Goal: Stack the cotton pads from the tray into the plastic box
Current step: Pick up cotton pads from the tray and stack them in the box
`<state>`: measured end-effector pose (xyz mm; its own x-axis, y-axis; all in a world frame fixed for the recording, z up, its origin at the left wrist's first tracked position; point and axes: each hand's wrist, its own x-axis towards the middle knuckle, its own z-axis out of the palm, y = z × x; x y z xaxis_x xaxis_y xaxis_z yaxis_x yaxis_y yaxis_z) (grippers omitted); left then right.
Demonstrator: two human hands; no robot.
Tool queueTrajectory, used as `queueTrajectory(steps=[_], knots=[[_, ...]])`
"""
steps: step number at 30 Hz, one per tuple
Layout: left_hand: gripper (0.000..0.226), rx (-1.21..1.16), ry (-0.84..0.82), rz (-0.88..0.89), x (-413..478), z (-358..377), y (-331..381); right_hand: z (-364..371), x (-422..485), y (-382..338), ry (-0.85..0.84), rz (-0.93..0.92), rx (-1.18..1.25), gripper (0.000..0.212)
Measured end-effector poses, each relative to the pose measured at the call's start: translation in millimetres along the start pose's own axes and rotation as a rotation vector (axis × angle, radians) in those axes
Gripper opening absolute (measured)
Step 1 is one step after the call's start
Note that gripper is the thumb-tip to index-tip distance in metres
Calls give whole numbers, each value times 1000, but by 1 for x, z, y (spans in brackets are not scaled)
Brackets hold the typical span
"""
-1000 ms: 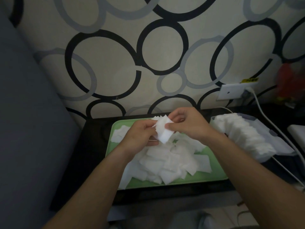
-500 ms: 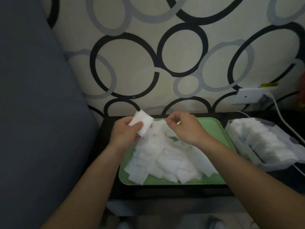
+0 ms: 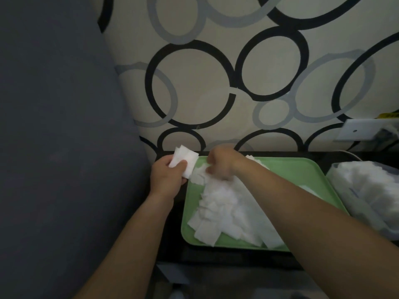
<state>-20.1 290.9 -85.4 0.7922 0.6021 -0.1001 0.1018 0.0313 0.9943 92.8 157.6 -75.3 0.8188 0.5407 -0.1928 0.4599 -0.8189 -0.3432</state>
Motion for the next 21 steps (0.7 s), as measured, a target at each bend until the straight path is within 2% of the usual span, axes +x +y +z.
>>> queueTrajectory(steps=[5,11,16,19,21], knots=[[17,0,-11,23,3,4,0,8,9,-15,-29,90,-140,40],[15,-2,-27,21,4,1,-1,9,13,-18,-96,137,-58,61],[17,-6,-27,22,3,-2,-1,7,7,-15,-3,59,102,30],[17,-12,-29,13,2,-1,-1,0,-1,-6,97,45,313,21],[16,-8,-36,7,1,0,-1,-5,-17,1,192,86,551,20]])
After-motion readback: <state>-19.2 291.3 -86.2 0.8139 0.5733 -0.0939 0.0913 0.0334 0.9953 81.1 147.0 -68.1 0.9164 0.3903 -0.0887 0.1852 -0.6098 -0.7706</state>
